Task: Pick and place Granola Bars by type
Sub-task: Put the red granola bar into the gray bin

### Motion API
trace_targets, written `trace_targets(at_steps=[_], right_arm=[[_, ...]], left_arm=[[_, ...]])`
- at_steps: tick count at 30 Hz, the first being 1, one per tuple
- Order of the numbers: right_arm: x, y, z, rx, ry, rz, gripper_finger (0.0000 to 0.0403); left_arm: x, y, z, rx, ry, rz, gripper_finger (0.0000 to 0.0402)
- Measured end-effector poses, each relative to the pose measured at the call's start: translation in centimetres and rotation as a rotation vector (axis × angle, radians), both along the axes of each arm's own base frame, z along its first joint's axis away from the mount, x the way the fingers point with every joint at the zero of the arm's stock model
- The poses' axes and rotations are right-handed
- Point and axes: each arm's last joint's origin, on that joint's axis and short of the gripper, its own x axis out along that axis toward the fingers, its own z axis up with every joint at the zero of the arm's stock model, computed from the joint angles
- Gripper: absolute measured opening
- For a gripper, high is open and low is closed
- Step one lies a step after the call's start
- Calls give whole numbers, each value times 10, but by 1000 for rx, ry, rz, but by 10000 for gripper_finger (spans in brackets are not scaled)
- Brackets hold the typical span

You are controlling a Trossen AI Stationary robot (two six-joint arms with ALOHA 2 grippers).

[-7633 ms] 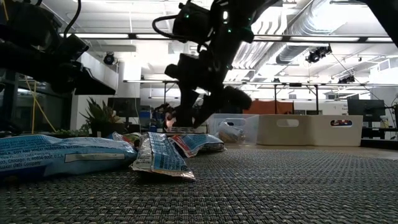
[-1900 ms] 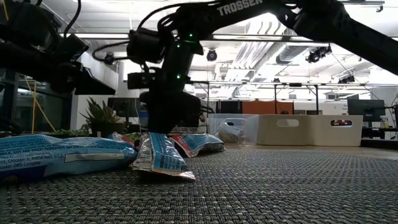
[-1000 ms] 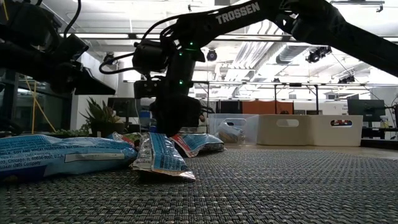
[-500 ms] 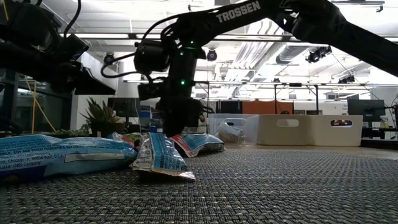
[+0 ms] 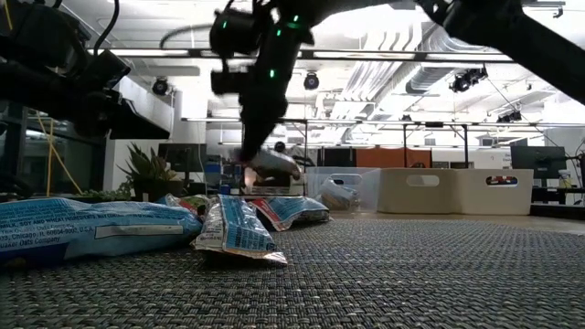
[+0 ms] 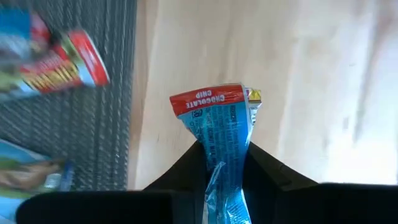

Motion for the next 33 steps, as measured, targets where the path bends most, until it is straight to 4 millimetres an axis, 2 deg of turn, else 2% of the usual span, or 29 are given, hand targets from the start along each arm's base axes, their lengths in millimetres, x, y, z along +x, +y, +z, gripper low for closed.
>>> trace_targets(at_steps=[5,11,16,20,24,28,33], right_arm=[[-6,2,39,70,-141,-37,70],[-14,2,90,239,-373,-32,70],[-20,-5,127,386,-568,28,70],[-27,-13,155,427,-711,49,70],[-37,-17,186,383,-864,73,70],[-49,-20,207,283,-957,32,70],[-67,-25,230,-4,-1011,-126,70]], left_arm=[[0,0,0,0,0,0,1],[0,0,0,0,0,1,1],[0,0,0,0,0,1,1],[0,0,0,0,1,1,1],[0,0,0,0,0,1,1],[0,0,0,0,0,1,1],[0,0,0,0,3,1,1]])
